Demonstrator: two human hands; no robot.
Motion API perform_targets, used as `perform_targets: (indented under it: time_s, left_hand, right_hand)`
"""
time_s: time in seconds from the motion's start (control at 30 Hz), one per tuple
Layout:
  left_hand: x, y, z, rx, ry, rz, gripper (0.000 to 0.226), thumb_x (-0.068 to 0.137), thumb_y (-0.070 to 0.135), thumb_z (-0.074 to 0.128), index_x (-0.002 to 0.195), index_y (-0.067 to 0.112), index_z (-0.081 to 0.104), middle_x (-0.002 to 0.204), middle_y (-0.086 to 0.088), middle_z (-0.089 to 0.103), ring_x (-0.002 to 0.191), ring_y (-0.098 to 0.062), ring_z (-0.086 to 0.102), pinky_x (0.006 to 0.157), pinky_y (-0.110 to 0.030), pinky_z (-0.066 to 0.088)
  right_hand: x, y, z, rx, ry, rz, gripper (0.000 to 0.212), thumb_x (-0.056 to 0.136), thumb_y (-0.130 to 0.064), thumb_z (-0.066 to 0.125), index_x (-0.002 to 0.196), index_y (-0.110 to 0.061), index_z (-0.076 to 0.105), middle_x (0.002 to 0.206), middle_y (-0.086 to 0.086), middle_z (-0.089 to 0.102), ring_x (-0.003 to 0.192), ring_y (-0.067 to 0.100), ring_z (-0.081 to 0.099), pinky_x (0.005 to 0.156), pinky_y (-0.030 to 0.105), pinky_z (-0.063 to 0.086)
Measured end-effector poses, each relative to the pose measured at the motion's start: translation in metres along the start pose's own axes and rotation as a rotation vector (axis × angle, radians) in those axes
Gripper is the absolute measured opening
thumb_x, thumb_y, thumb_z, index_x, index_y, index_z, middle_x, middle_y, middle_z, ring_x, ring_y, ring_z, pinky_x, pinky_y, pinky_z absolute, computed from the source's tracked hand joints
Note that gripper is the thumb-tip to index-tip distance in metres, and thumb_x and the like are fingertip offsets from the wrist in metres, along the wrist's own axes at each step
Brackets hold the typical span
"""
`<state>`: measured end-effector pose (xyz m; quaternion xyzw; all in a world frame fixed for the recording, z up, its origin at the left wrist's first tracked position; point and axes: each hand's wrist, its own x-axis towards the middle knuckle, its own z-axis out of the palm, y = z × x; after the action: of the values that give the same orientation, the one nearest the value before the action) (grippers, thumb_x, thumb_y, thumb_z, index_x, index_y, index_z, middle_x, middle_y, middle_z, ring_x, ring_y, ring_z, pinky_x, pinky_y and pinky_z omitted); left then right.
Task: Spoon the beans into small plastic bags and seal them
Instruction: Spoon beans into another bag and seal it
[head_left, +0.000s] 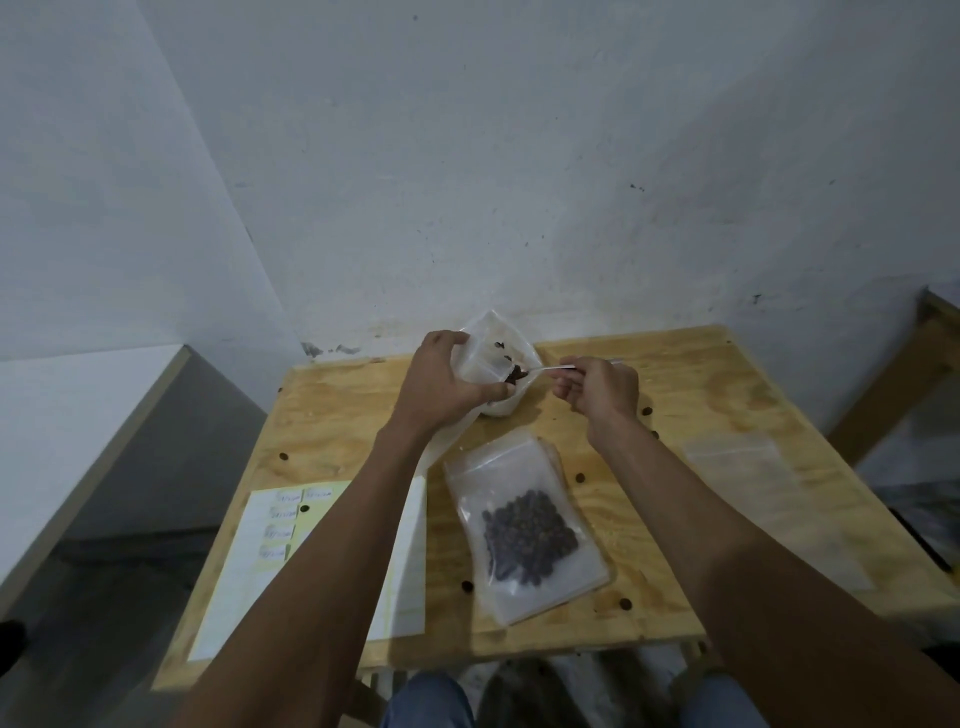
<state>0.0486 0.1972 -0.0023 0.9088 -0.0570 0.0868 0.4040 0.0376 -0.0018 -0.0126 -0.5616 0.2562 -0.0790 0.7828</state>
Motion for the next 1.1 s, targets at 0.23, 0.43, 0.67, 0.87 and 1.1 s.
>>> perform_targets:
  time_s: [0.23, 0.43, 0.67, 0.87, 1.1]
  left_hand:
    - [-0.012, 0.000, -0.004, 0.080, 0.000, -0.017, 0.105, 0.053, 0.066, 0.080, 0.141, 0.019, 0.048, 0.144, 0.002, 0.048, 0.131, -0.018, 0.048, 0.099, -0.043, 0.048]
    - [-0.017, 0.002, -0.004, 0.067, 0.010, -0.044, 0.111, 0.048, 0.073, 0.076, 0.142, 0.020, 0.048, 0.145, 0.002, 0.048, 0.131, -0.018, 0.048, 0.096, -0.041, 0.048]
    - [-0.014, -0.001, -0.003, 0.048, 0.030, -0.061, 0.103, 0.057, 0.065, 0.086, 0.142, 0.020, 0.049, 0.141, -0.001, 0.051, 0.124, -0.021, 0.053, 0.092, -0.038, 0.048]
    - [-0.007, -0.003, -0.005, -0.072, 0.004, -0.131, 0.091, 0.055, 0.059, 0.088, 0.131, 0.019, 0.060, 0.122, 0.002, 0.061, 0.107, -0.017, 0.061, 0.073, -0.027, 0.045]
    - [0.013, 0.014, 0.002, -0.141, 0.041, -0.113, 0.078, 0.069, 0.047, 0.088, 0.133, 0.012, 0.060, 0.130, 0.000, 0.060, 0.107, -0.013, 0.054, 0.070, -0.017, 0.039]
  right_hand:
    - [-0.004, -0.022, 0.006, 0.071, 0.040, -0.076, 0.012, 0.089, 0.001, 0.061, 0.089, 0.008, 0.071, 0.078, 0.023, 0.074, 0.058, 0.025, 0.065, 0.051, 0.027, 0.055]
    - [-0.016, -0.031, 0.012, -0.053, -0.094, -0.159, 0.014, 0.092, -0.005, 0.062, 0.086, 0.002, 0.072, 0.074, 0.020, 0.074, 0.058, 0.023, 0.066, 0.054, 0.030, 0.056]
    - [-0.023, -0.020, 0.019, -0.273, -0.042, -0.451, 0.018, 0.098, -0.016, 0.063, 0.093, -0.007, 0.077, 0.076, 0.007, 0.076, 0.058, 0.013, 0.071, 0.058, 0.025, 0.059]
    - [-0.007, 0.008, 0.012, -0.429, -0.032, -0.410, 0.016, 0.097, -0.019, 0.067, 0.090, -0.012, 0.079, 0.071, -0.001, 0.074, 0.059, 0.016, 0.071, 0.068, 0.037, 0.063]
    - [-0.004, 0.018, 0.001, -0.343, -0.039, -0.231, 0.016, 0.096, -0.014, 0.067, 0.095, -0.004, 0.079, 0.074, 0.006, 0.077, 0.057, 0.015, 0.068, 0.057, 0.028, 0.058]
